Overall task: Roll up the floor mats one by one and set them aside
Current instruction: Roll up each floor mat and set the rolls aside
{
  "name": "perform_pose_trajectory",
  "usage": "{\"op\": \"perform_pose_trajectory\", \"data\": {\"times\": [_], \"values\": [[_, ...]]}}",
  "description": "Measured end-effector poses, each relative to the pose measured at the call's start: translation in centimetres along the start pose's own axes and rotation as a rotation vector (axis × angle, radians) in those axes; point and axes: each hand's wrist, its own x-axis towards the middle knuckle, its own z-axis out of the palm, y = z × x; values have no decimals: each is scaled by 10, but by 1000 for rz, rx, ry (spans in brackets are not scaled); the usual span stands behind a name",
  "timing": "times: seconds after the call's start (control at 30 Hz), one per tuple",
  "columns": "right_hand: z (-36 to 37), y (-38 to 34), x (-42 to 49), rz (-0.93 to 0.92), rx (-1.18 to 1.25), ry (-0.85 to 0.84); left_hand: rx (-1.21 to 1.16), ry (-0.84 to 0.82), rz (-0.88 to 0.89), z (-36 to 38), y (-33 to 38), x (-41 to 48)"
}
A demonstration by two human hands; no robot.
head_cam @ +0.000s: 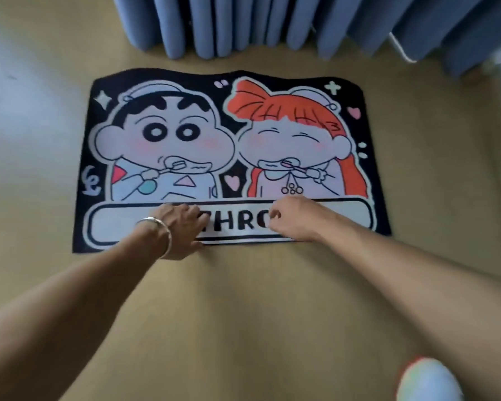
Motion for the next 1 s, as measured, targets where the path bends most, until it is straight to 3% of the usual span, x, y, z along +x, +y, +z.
{"op": "perform_pose_trajectory", "data": {"times": [0.13, 0.23, 0.33, 0.53, 0.6, 0.73, 0.87, 0.93, 1.0], "values": [[24, 20, -5, 116, 121, -113, 26, 49, 46, 8, 14, -4], [37, 24, -7, 155, 364, -118, -136, 88, -128, -2, 14, 1], [40, 27, -12, 146, 419, -124, -336, 82, -255, -11, 28, -5], [1, 50, 6, 129, 253, 163, -789, 153, -339, -25, 96, -19], [-23, 57, 17, 173, 199, 228, -897, 179, -280, -37, 113, -12], [-57, 53, 26, 253, 107, 253, -847, 255, -247, -56, 104, -5], [-54, 30, 14, 61, -184, 141, -640, 217, -359, -30, 67, -17], [-35, 31, 11, 17, -275, 76, -569, 176, -477, 0, 50, -27], [-17, 44, 8, 64, -282, -5, -658, 126, -687, 30, 34, -38]]}}
